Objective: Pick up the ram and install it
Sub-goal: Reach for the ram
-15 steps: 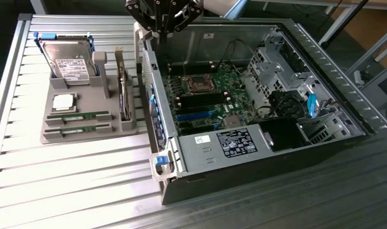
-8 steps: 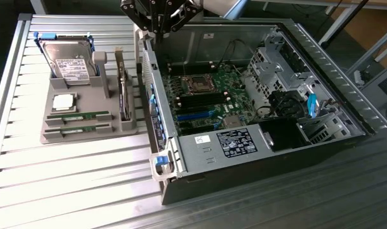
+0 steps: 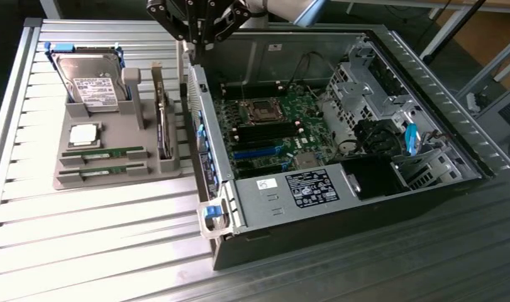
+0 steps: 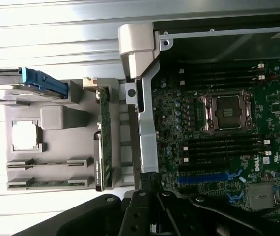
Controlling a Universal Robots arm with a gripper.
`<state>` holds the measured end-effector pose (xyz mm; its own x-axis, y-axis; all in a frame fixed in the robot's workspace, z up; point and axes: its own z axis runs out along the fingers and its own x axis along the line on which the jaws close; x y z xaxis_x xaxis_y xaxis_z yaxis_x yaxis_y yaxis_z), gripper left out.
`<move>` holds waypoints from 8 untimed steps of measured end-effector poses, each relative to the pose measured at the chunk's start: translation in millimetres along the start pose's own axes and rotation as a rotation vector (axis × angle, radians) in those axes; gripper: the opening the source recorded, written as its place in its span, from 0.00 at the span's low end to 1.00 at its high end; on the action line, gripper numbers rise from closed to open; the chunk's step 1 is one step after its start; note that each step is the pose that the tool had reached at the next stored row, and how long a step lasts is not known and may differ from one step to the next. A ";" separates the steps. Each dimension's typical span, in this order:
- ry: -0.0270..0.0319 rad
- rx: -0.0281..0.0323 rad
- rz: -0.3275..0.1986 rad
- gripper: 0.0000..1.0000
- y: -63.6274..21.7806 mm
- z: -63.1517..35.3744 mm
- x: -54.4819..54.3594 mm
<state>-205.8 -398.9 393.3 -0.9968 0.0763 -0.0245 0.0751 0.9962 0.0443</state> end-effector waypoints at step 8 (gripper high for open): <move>0.0000 0.0000 0.000 0.09 -1.2 -0.5 16.4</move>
<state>-222.2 -398.9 393.3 -0.9968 0.0762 -0.0245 0.0751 0.9962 0.0443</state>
